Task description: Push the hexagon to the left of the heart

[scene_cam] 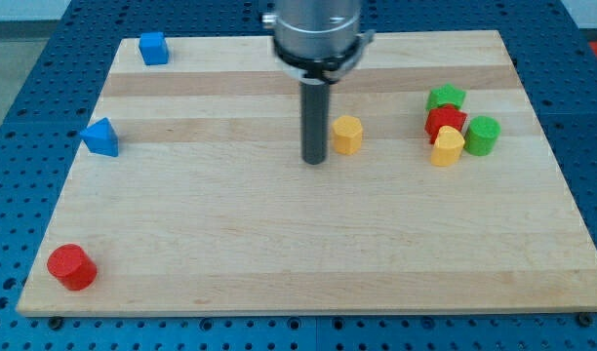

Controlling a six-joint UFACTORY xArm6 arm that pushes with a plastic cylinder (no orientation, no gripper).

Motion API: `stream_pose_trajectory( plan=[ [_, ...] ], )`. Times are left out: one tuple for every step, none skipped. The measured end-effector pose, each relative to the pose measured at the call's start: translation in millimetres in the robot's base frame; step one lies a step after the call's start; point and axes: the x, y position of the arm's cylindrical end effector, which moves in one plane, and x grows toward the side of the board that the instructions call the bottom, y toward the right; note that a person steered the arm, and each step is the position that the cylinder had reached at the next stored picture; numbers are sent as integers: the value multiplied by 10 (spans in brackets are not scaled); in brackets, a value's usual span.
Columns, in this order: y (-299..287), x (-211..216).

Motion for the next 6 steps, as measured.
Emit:
stream_pose_trajectory(
  plan=[
    [93,-286],
    [483,-357],
    [1007,-315],
    [1278,-315],
    [1166,-319],
    [938,-326]
  ],
)
